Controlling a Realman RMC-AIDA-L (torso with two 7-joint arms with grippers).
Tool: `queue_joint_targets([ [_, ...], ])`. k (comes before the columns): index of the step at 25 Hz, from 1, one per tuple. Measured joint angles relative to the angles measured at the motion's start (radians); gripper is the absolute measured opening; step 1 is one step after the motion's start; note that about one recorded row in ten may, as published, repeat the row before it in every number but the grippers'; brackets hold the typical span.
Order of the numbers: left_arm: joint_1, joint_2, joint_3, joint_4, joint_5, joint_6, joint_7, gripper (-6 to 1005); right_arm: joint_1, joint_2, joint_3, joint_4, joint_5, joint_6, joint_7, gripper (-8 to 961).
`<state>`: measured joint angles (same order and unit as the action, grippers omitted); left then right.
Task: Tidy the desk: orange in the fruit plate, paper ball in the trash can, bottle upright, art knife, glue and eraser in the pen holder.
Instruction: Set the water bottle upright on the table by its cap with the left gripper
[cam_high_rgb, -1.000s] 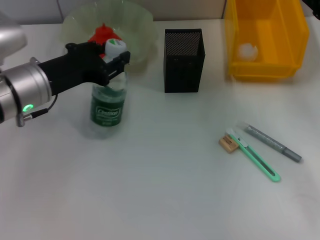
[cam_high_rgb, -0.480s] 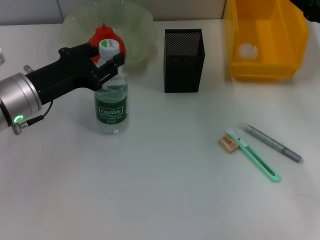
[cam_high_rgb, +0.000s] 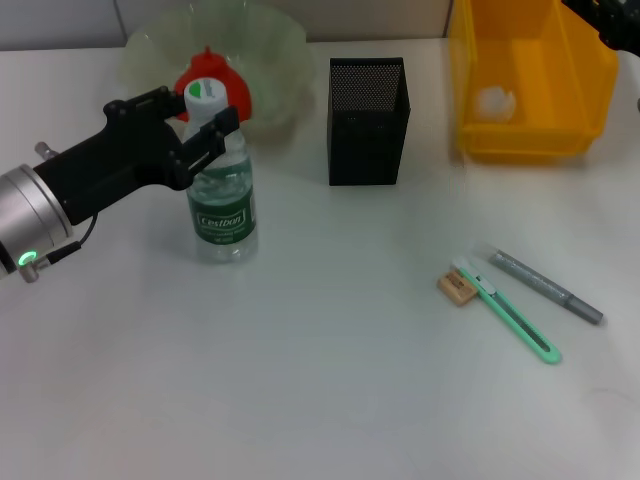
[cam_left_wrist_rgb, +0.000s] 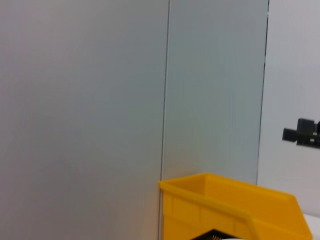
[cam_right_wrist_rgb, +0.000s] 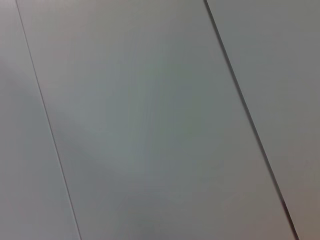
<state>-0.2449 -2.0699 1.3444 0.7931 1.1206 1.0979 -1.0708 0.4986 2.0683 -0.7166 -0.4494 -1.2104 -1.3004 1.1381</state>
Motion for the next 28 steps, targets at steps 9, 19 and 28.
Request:
queue_joint_targets([
  [9, 0.000, -0.009, 0.009, -0.048, -0.056, 0.004, 0.123, 458, 0.001, 0.000, -0.011, -0.039, -0.111, -0.012, 0.065, 769],
  [19, 0.000, -0.008, 0.014, -0.065, -0.098, 0.008, 0.153, 461, 0.020, 0.001, -0.165, -0.546, -0.719, -0.169, 0.724, 768],
  [28, 0.001, -0.009, 0.018, -0.059, -0.103, 0.021, 0.162, 526, 0.141, 0.008, -0.312, -0.699, -1.184, -0.307, 1.177, 767],
])
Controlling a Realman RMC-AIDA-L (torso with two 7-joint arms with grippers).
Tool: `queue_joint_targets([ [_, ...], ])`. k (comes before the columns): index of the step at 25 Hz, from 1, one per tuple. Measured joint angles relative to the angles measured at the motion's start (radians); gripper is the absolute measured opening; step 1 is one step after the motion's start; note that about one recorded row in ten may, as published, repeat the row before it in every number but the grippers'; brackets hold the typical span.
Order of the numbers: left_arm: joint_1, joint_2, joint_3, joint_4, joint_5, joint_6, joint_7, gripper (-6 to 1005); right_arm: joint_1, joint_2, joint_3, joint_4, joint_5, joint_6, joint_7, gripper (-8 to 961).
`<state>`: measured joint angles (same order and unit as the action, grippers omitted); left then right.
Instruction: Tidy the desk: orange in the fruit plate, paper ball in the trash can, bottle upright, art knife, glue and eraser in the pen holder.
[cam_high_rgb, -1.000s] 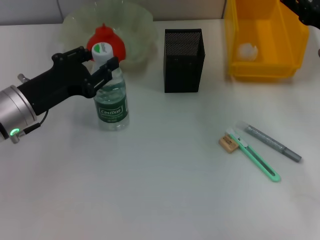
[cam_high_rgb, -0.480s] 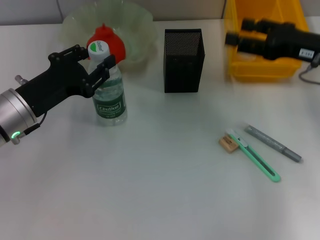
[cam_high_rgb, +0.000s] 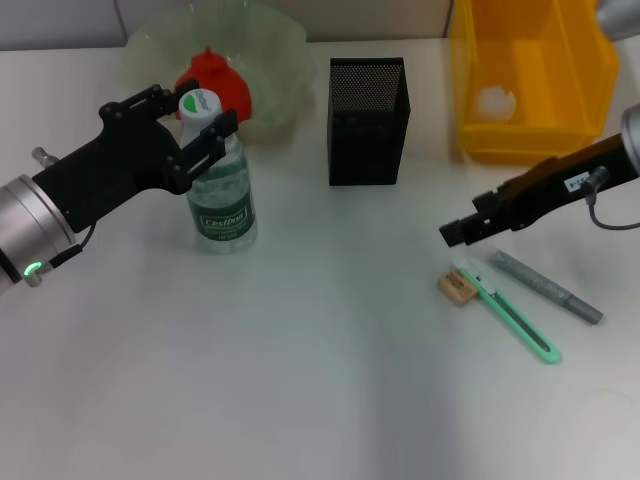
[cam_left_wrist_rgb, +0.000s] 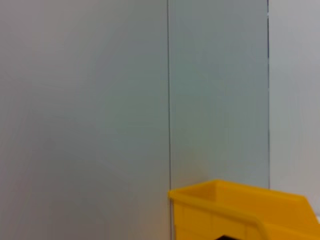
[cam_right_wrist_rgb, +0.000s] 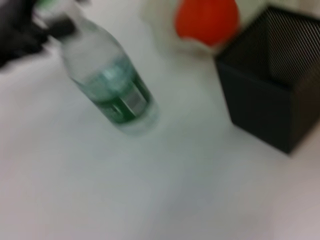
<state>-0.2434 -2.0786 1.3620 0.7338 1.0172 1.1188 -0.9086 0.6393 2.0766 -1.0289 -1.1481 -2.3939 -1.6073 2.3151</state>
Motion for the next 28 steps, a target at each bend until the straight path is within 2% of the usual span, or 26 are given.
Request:
queue_joint_targets([
  [5, -0.004, 0.006, 0.002, 0.024, -0.032, 0.062, -0.028, 547, 0.044, 0.000, -0.047, -0.007, -0.123, -0.022, 0.148, 767],
  [13, 0.010, 0.009, 0.001, 0.183, -0.035, 0.088, -0.144, 665, 0.072, 0.001, -0.137, -0.004, -0.207, -0.077, 0.245, 763],
  [19, 0.006, 0.010, -0.008, 0.223, -0.034, 0.081, -0.163, 660, 0.072, 0.004, -0.217, 0.017, -0.289, -0.093, 0.330, 742],
  [26, 0.002, 0.009, -0.010, 0.223, -0.036, 0.076, -0.156, 656, 0.071, 0.007, -0.234, 0.052, -0.287, -0.085, 0.337, 718],
  [28, 0.005, 0.009, -0.010, 0.220, -0.036, 0.076, -0.156, 657, 0.072, 0.008, -0.247, 0.058, -0.287, -0.081, 0.339, 664],
])
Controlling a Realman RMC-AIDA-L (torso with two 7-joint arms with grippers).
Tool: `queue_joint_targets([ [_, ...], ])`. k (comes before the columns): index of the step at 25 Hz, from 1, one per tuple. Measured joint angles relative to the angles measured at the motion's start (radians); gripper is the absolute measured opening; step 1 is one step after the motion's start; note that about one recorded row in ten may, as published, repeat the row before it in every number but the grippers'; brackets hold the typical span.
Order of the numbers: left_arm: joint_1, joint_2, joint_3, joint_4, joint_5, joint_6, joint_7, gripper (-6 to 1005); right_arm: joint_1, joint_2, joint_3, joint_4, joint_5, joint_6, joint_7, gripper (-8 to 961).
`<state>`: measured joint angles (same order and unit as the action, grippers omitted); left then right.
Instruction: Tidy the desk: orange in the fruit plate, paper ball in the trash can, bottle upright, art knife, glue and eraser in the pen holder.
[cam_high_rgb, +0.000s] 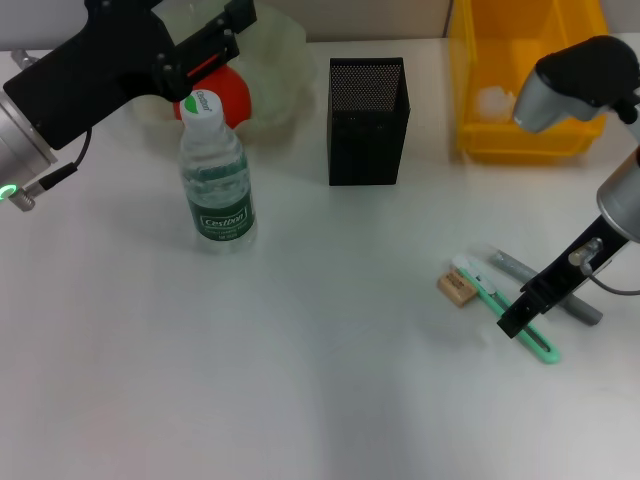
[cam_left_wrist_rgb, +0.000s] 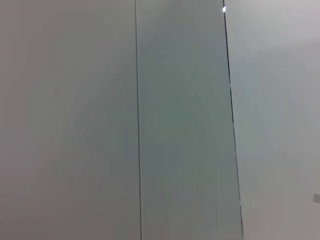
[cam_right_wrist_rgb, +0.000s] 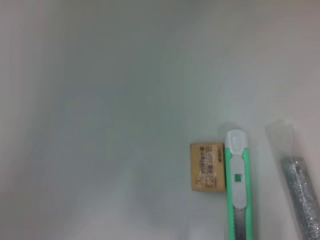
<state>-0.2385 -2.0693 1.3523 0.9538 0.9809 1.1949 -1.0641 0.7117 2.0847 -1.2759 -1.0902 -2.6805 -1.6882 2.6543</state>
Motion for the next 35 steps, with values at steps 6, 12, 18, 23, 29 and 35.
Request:
queue_joint_targets([
  [6, 0.007, 0.000, 0.000, -0.001, -0.001, 0.004, 0.000, 658, 0.008, 0.002, -0.065, 0.010, -0.005, 0.033, 0.030, 583],
  [12, 0.013, 0.000, 0.001, 0.002, -0.001, 0.007, 0.001, 658, 0.019, 0.002, -0.106, 0.026, -0.006, 0.072, 0.036, 586],
  [18, 0.017, 0.000, 0.001, 0.006, -0.001, 0.009, 0.001, 658, 0.027, 0.002, -0.124, 0.027, -0.007, 0.087, 0.039, 546],
  [23, 0.021, 0.000, 0.001, 0.008, -0.001, 0.009, 0.001, 658, 0.047, 0.001, -0.131, 0.062, -0.008, 0.097, 0.042, 494],
  [29, 0.022, 0.000, 0.001, 0.009, -0.001, 0.011, 0.001, 658, 0.066, 0.000, -0.159, 0.093, -0.020, 0.122, 0.048, 433],
  [35, 0.024, 0.000, 0.000, 0.011, -0.001, 0.011, 0.001, 659, 0.075, 0.001, -0.164, 0.102, -0.027, 0.138, 0.050, 407],
])
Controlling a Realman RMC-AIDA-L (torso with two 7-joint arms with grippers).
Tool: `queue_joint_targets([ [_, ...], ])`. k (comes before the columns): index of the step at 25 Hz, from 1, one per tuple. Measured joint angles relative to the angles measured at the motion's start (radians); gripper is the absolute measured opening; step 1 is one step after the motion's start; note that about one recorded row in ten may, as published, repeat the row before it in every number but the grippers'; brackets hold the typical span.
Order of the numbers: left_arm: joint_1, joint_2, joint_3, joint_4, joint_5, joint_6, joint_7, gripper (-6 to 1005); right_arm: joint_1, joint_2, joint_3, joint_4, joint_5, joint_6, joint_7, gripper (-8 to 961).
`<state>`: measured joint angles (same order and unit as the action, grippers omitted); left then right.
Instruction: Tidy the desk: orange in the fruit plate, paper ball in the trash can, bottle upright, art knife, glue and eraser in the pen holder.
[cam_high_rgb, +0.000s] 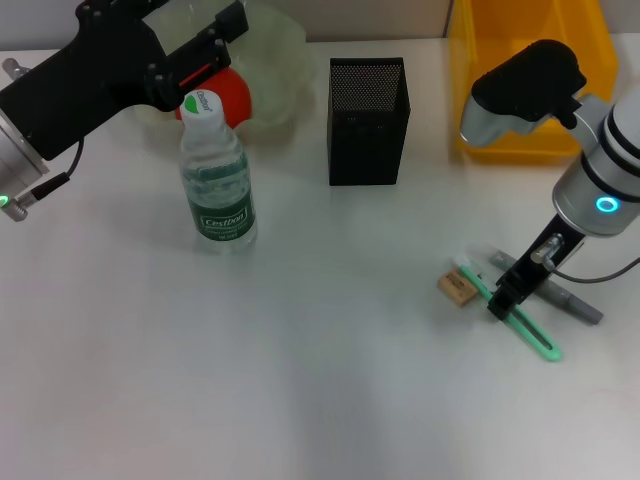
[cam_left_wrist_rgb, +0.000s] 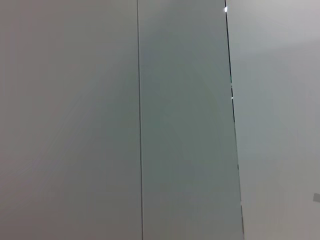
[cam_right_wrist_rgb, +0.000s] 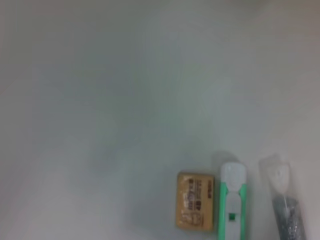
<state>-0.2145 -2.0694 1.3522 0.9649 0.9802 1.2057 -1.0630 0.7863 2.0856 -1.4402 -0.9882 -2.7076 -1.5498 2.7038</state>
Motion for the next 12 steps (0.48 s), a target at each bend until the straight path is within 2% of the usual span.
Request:
queue_joint_targets([
  [12, 0.000, 0.000, -0.001, 0.000, 0.000, 0.000, 0.000, 659, 0.014, 0.001, -0.001, 0.037, 0.000, 0.016, 0.001, 333],
])
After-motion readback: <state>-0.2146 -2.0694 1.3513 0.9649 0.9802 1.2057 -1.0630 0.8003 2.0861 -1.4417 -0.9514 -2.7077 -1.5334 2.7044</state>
